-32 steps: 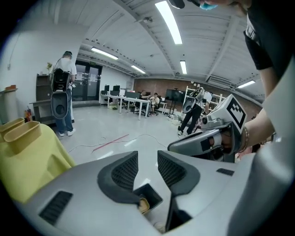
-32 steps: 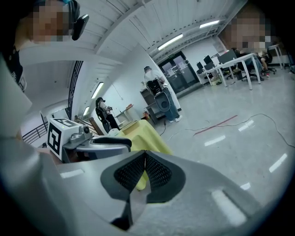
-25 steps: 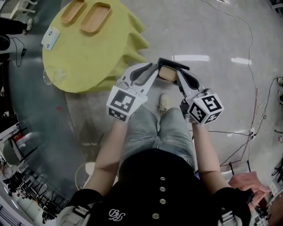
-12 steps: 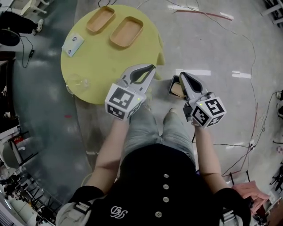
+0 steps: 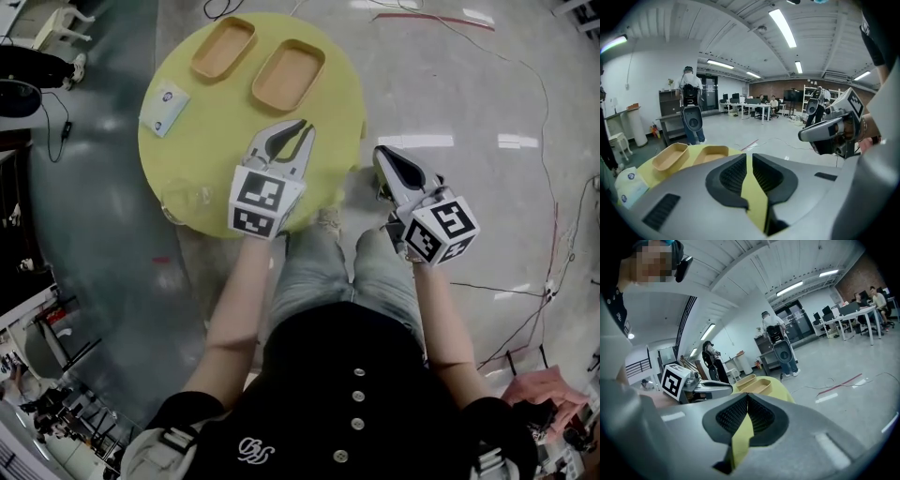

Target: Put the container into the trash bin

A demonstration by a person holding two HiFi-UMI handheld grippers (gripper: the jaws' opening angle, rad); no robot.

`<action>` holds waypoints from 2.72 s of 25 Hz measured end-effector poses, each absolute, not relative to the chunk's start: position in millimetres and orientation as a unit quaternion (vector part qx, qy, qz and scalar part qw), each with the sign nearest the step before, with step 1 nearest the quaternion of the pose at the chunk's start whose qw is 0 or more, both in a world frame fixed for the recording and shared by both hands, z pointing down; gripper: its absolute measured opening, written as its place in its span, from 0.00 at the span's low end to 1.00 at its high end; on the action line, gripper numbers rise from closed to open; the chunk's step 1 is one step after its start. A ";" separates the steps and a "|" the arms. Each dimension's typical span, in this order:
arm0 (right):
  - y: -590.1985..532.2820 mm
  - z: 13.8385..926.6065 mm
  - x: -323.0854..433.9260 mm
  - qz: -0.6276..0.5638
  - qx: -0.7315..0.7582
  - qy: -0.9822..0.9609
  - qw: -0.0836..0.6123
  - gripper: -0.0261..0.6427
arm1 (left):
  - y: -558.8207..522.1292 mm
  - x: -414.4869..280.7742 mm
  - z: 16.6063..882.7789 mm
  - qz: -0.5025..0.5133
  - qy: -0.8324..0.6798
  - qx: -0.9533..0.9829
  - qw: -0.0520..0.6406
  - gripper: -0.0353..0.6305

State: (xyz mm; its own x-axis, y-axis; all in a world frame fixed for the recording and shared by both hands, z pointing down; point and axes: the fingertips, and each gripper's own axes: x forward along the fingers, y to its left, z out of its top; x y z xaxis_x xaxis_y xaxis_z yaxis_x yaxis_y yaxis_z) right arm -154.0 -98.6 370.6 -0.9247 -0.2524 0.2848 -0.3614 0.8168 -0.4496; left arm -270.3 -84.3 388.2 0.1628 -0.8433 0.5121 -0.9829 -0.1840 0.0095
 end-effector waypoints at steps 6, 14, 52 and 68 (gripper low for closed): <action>-90.4 389.0 -167.2 0.273 0.168 -0.939 0.124 0.05 | -95.9 -294.3 411.9 0.245 -0.607 0.735 0.174 0.13; -92.8 406.6 -170.2 0.296 0.189 -0.927 0.132 0.05 | -110.1 -306.9 443.7 0.300 -0.587 0.729 0.185 0.19; -118.1 416.3 -95.7 0.307 0.256 -0.910 0.109 0.05 | -124.3 -268.5 432.9 0.361 -0.566 0.732 0.119 0.10; -135.8 391.4 26.0 0.268 0.277 -0.919 0.077 0.05 | -129.1 -120.8 409.3 0.319 -0.524 0.786 0.084 0.10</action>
State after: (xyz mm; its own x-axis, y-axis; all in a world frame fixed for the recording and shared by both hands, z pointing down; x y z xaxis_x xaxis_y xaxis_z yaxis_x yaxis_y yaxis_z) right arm 26.0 -135.8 391.4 -0.8350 -0.4672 0.2908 -0.5503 0.7029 -0.4506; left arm -120.8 -129.1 409.3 0.2483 -0.7692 0.5888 -0.8760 -0.4377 -0.2024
